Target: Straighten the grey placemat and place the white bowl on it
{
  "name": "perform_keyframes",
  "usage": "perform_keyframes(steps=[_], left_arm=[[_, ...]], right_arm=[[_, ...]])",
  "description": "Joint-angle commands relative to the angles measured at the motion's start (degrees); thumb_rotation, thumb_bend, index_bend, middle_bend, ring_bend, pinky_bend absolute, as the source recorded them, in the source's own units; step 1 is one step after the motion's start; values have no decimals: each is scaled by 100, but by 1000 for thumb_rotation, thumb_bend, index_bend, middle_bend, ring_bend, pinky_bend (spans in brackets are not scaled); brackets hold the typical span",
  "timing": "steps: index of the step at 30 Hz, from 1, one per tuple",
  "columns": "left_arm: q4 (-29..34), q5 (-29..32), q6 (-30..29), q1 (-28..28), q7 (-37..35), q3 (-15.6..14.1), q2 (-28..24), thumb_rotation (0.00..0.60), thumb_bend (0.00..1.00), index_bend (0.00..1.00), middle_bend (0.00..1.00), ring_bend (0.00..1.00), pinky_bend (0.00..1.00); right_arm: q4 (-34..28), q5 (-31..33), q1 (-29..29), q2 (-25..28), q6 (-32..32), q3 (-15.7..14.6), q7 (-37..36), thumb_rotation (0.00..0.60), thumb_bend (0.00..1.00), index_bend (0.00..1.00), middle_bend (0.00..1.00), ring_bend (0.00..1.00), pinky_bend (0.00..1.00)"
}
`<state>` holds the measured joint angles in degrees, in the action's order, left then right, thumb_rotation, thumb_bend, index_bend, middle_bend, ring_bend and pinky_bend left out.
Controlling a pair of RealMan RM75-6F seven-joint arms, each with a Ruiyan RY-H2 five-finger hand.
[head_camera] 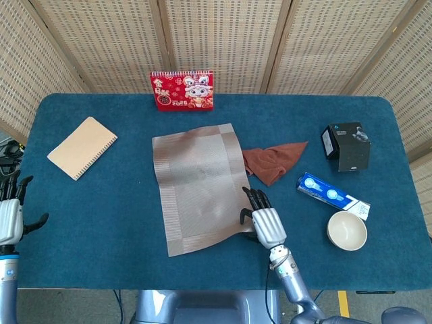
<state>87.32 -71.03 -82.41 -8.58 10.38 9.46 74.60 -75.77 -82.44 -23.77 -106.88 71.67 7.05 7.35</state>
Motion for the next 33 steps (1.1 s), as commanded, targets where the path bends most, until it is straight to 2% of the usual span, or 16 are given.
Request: perform_keyframes(steps=[1,18,33], left_arm=[[-11,3,2,-5,19,-3,14,600,196,135,0,0,0],[-36,-11,-8,-13,119,-30,71,600,196,134,0,0,0],[-72,5,19,-28,190,-44,120,600,196,135,0,0,0]], right_arm=[[-181,17,25,218,74,81,68,600,594,701,97,0,0],[-804,278,101,1381,245,484,457,600,583,708,102,0,0],[-1010,1145,-100,2069,-57,1166,705,600,575,711,106,0,0]])
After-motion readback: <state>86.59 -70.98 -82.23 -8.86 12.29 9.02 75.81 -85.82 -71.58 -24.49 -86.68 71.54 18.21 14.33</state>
